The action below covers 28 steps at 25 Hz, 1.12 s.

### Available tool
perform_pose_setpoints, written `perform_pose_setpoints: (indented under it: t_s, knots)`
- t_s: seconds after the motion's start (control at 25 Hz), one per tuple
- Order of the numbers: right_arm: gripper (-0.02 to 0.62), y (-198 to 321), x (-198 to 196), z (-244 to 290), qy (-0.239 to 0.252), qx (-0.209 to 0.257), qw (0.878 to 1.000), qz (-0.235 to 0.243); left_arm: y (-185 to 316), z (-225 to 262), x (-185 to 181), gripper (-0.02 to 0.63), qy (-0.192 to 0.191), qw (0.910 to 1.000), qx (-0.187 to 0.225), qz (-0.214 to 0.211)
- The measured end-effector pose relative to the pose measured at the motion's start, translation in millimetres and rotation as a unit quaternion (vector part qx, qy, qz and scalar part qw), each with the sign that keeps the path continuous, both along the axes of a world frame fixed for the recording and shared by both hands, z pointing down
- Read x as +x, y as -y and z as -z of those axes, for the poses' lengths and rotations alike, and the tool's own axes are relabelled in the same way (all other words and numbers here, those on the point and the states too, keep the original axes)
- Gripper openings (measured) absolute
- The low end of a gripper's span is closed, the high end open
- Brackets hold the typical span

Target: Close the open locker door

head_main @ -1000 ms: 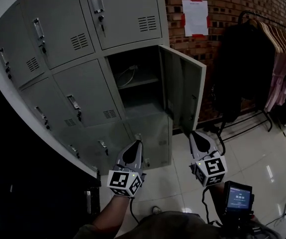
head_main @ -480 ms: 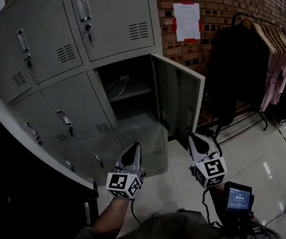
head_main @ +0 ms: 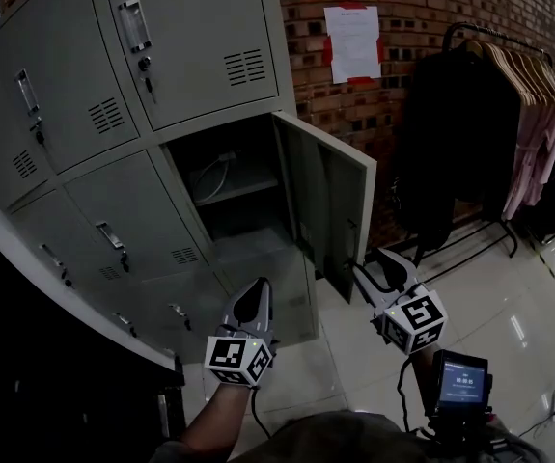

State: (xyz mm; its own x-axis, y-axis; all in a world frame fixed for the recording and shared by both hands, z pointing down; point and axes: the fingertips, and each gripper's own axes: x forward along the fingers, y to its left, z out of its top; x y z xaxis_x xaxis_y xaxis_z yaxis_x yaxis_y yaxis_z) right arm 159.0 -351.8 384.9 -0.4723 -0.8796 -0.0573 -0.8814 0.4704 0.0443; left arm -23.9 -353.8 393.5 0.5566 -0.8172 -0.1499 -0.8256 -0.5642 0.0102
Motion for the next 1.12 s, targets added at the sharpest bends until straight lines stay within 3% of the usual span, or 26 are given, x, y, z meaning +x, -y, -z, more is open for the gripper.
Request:
perform_pose_setpoints:
  t_s: [0.2,0.44,0.56,1.12]
  knots:
    - [0.248,17,-3,0,-0.004,-0.004,0.996,0.084,4,2,5,-0.011,0.0,0.9997,0.006,0.022]
    - [0.247,28,-17,10,-0.015,0.015,0.983,0.185,9,6,4,-0.011,0.002,0.9982,0.011,0.058]
    - [0.166,27,-23,12,-0.013,0.024,0.978,0.209,7,7,4,-0.011,0.005,0.9973,0.013,0.072]
    - [0.17,8,-59,16,0.013,0.024,0.964,0.265,-20,6,-12,-0.011,0.024,0.9923,0.005,0.121]
